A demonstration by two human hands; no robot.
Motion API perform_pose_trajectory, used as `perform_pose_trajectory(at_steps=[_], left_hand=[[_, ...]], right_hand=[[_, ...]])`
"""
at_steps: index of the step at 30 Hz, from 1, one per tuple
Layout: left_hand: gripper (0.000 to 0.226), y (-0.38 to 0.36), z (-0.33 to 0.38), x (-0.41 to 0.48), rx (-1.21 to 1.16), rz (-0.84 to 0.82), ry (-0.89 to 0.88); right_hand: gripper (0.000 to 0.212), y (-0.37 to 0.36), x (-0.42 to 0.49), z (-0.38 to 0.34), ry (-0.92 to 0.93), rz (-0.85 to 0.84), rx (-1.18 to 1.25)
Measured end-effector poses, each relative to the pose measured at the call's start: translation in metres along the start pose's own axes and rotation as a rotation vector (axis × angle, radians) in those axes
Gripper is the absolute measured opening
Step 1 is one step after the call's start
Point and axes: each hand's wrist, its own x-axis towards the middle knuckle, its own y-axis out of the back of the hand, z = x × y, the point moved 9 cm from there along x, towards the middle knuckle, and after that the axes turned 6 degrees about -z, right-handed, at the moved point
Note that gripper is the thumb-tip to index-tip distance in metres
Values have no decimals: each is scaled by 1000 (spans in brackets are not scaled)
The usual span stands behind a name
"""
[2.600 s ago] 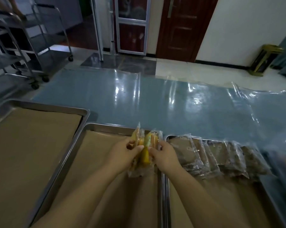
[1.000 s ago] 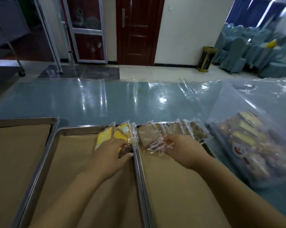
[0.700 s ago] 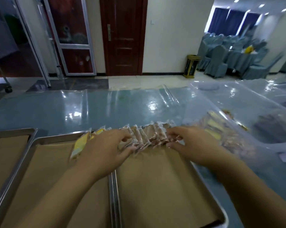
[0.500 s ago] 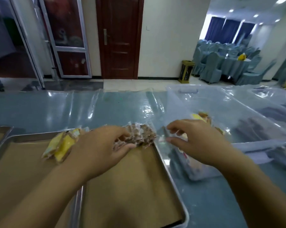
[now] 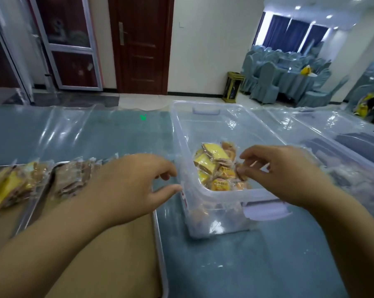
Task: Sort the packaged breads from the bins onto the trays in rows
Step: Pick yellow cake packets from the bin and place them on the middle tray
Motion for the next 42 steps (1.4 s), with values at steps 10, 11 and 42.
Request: perform_pose_trajectory(at_steps=[10, 11, 42], left_hand=[[46, -64, 4, 127, 42, -190, -78], [46, -74, 5, 137, 71, -231, -81], [59, -273, -117, 269, 271, -976, 601]], right_hand=[[25, -40, 77, 101, 0, -250, -262], [25, -46, 83, 108, 1, -283, -277], [41, -204, 285, 179, 135, -605, -283]])
